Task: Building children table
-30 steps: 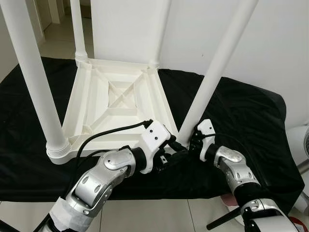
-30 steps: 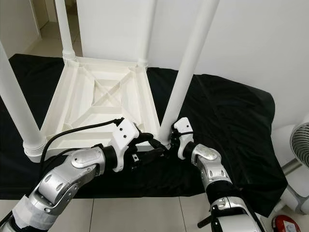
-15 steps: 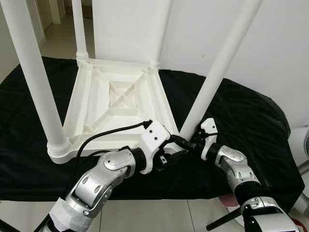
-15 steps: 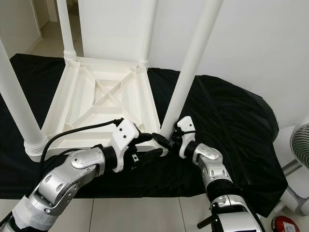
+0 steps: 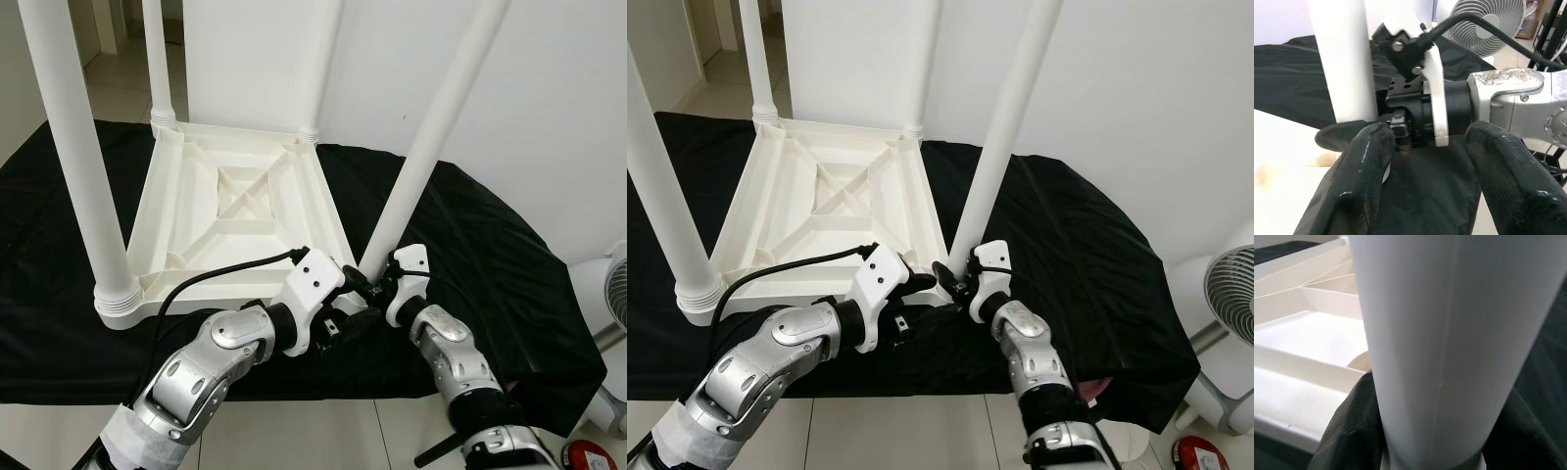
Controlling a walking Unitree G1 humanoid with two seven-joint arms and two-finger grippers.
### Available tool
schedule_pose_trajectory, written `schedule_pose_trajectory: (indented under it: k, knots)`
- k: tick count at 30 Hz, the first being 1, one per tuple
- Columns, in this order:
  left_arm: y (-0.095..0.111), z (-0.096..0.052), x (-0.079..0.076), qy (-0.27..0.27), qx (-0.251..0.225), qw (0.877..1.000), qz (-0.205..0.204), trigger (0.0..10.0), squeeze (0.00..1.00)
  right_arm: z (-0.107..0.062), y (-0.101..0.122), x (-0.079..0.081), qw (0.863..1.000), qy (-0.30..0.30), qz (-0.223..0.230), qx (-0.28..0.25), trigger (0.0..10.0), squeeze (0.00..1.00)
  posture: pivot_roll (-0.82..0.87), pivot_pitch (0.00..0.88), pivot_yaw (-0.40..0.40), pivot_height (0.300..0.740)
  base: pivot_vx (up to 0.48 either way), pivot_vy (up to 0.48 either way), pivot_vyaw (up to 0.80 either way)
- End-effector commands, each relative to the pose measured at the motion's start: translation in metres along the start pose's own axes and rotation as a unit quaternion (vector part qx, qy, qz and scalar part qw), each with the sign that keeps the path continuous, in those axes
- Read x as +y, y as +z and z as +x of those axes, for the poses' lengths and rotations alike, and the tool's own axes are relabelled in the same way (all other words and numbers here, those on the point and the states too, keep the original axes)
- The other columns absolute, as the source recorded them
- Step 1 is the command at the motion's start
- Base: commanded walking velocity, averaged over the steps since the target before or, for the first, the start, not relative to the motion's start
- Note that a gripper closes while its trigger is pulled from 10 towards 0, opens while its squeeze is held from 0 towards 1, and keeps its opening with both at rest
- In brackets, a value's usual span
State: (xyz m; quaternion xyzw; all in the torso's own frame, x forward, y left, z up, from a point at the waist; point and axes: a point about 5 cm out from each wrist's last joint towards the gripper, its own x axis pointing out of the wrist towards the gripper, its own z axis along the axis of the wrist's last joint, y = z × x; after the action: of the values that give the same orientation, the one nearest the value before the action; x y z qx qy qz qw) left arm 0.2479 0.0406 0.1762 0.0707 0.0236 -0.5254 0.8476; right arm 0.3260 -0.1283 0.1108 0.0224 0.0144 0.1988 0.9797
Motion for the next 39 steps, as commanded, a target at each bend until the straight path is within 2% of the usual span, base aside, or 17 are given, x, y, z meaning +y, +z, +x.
schedule_pose_trajectory:
  k: [1, 5, 6, 9, 10, 12, 19, 20, 25, 26, 29, 32, 37, 39]
  knots:
    - [0.001, 0.002, -0.006, -0.021, 0.001, 1.0, 0.003, 10.0, 0.0, -0.002, -0.001, -0.006, 0.999, -0.028, -0.015, 0.013, 10.0, 0.0, 0.03, 0.0, -0.153, 0.74, 0.0, 0.0, 0.0]
    - [0.001, 0.003, -0.006, -0.024, 0.001, 1.0, 0.004, 10.0, 0.0, -0.006, 0.0, 0.003, 0.991, -0.134, 0.0, 0.014, 10.0, 0.0, 0.03, 0.0, -0.152, 0.74, 0.0, 0.0, 0.0]
    - [0.001, 0.003, -0.006, -0.024, 0.001, 1.0, 0.004, 10.0, 0.0, -0.006, 0.0, 0.003, 0.991, -0.134, 0.0, 0.014, 10.0, 0.0, 0.03, 0.0, -0.152, 0.74, 0.0, 0.0, 0.0]
    - [0.001, 0.004, -0.006, -0.026, 0.001, 1.0, 0.004, 10.0, 0.0, -0.01, 0.0, 0.014, 0.98, -0.197, 0.012, 0.016, 10.0, 0.0, 0.03, 0.0, -0.152, 0.74, 0.0, 0.0, 0.0]
    - [0.001, 0.004, -0.006, -0.026, 0.001, 1.0, 0.004, 10.0, 0.0, -0.01, 0.0, 0.014, 0.98, -0.197, 0.012, 0.016, 10.0, 0.0, 0.03, 0.0, -0.152, 0.74, 0.0, 0.0, 0.0]
    - [0.002, 0.004, -0.006, -0.027, 0.0, 1.0, 0.005, 10.0, 0.0, -0.008, 0.002, 0.027, 0.982, -0.189, 0.019, 0.014, 10.0, 0.0, 0.03, 0.0, -0.152, 0.74, 0.0, 0.0, 0.0]
    - [0.002, 0.004, -0.006, -0.028, -0.001, 1.0, 0.007, 10.0, 0.0, -0.01, 0.007, 0.025, 0.981, -0.191, 0.013, 0.015, 10.0, 0.0, 0.03, 0.0, -0.153, 0.74, 0.0, 0.0, 0.0]
    - [0.003, 0.005, -0.005, -0.028, -0.001, 1.0, 0.008, 10.0, 0.0, -0.01, 0.008, 0.024, 0.982, -0.186, 0.014, 0.012, 10.0, 0.59, 0.03, 0.0, -0.152, 0.74, 0.0, 0.0, 0.0]
    - [0.003, 0.004, -0.005, -0.028, -0.001, 1.0, 0.008, 10.0, 0.0, -0.011, 0.01, 0.024, 0.982, -0.187, 0.017, 0.012, 10.0, 0.59, 0.03, 0.0, -0.152, 0.74, 0.0, 0.0, 0.0]
    - [0.003, 0.004, -0.006, -0.029, -0.001, 1.0, 0.008, 10.0, 0.0, -0.013, 0.013, 0.023, 0.984, -0.178, 0.008, -0.001, 10.0, 1.0, 0.03, 0.0, -0.15, 0.74, 0.0, 0.0, 0.0]
    - [0.003, 0.004, -0.006, -0.029, -0.001, 1.0, 0.009, 10.0, 0.0, -0.018, 0.018, 0.019, 0.987, -0.159, 0.0, -0.021, 10.0, 1.0, 0.03, 0.0, -0.15, 0.74, 0.0, 0.0, 0.0]
    - [0.003, 0.003, -0.006, -0.029, 0.0, 1.0, 0.009, 10.0, 0.0, -0.027, 0.022, 0.004, 0.992, -0.12, -0.016, -0.035, 10.0, 1.0, 0.03, 0.0, -0.15, 0.74, 0.0, 0.0, 0.0]
    - [0.002, 0.002, -0.006, -0.029, 0.001, 1.0, 0.009, 10.0, 0.0, -0.033, 0.023, -0.009, 0.995, -0.089, -0.028, -0.035, 10.0, 1.0, 0.03, 0.0, -0.145, 0.74, 0.0, 0.0, 0.0]
    - [0.003, 0.002, -0.004, -0.029, 0.001, 1.0, 0.009, 10.0, 0.0, -0.036, 0.02, -0.017, 0.998, -0.053, -0.033, -0.02, 10.0, 1.0, 0.03, 0.0, -0.142, 0.74, 0.0, 0.0, 0.0]
